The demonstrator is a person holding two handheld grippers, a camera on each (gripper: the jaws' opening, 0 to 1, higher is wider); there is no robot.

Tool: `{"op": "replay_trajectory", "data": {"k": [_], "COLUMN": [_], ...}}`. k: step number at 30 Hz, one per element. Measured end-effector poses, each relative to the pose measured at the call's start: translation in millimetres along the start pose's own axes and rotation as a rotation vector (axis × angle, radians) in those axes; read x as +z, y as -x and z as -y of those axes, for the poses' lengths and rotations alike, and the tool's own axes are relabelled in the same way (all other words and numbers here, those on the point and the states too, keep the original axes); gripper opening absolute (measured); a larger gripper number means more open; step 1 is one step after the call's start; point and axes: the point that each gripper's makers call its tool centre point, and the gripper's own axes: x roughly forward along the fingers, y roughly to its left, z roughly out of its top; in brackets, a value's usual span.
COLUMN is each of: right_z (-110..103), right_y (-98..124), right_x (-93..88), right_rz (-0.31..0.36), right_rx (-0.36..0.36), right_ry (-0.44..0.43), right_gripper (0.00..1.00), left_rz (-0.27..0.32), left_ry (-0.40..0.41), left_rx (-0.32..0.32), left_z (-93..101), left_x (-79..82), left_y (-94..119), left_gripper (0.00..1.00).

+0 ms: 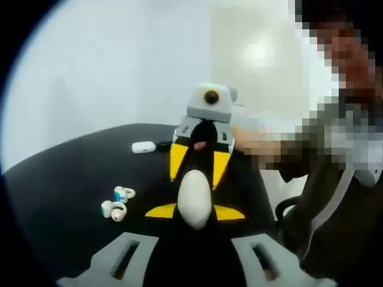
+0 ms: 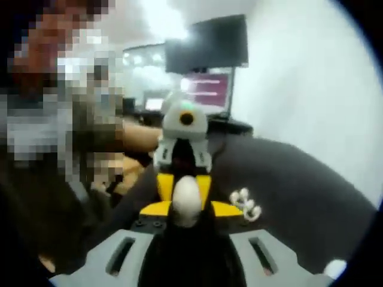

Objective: Pick up three earphones and place each one into its charging case using tactile feedback, ensure that each earphone is properly inserted and securely positioned inside the case.

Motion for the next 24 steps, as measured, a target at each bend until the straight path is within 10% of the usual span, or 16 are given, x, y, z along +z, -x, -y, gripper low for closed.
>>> {"op": "replay_trajectory", "data": {"k": [9,24], "right_z": [-12,-6], "right_y": [-16,-16], "right_x": [-10.2,-5.3], "right_rz": [-0.044,0.024], "right_rx": [0.058,0.146], "right_ry": [-0.023,-0.653], "right_gripper": [0.22,0.22], "left_rz": [0.012,-0.011], "left_ry": [-0.042,-0.137], "left_rx": [0.012,0.027], "left_z": [3.6,3.3], "left_x": [1.2,0.8], "left_y": [-2,1], "left_gripper": [0.18,0.17]}}
